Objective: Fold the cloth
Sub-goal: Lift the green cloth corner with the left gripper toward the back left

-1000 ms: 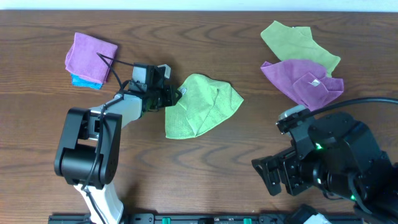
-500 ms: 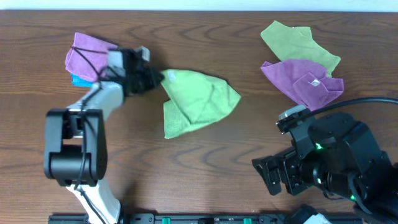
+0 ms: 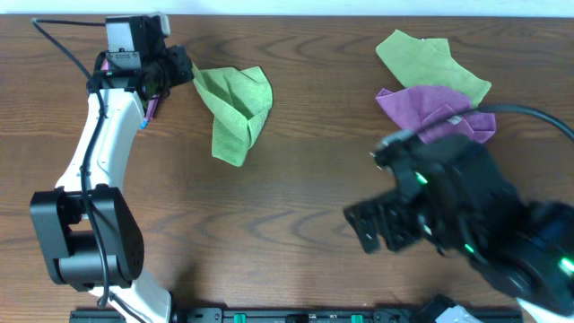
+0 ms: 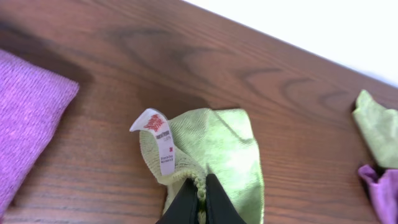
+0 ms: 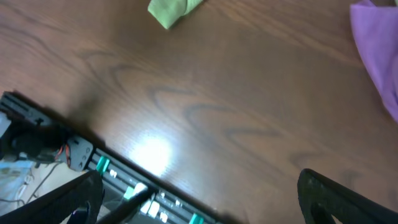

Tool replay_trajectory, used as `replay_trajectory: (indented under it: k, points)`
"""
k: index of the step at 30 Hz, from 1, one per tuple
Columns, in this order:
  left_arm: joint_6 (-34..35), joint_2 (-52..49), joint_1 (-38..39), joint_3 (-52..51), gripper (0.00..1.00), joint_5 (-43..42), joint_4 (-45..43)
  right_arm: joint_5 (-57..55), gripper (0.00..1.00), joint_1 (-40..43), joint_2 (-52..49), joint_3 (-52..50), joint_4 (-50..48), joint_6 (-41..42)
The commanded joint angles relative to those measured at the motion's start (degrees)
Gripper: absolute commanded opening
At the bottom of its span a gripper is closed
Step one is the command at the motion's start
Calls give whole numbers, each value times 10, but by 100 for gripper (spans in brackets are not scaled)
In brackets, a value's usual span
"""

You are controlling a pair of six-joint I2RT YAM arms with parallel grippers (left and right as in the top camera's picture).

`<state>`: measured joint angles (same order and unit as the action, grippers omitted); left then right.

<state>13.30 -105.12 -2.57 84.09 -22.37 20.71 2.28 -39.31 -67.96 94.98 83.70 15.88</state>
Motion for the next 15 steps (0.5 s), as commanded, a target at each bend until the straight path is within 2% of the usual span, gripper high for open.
replay_trajectory:
  k: [1,6,10,12,13,15]
  points:
    - [-20,-4,1,3,6,20,3,-7,99,-5,-45,-45,-58,-53]
    - [-22,-4,1,3,6,20,15,-7,98,-3,-127,-112,-242,-146]
    - [-26,-4,1,3,6,20,23,30,92,7,-221,-133,-408,-162]
    - [-26,-4,1,3,6,20,33,77,79,21,-293,-133,-509,-148]
    - [-27,-4,1,3,6,20,35,89,69,27,-313,-133,-539,-134]
    - [-30,-4,1,3,6,20,40,124,40,38,-355,-133,-597,-96]
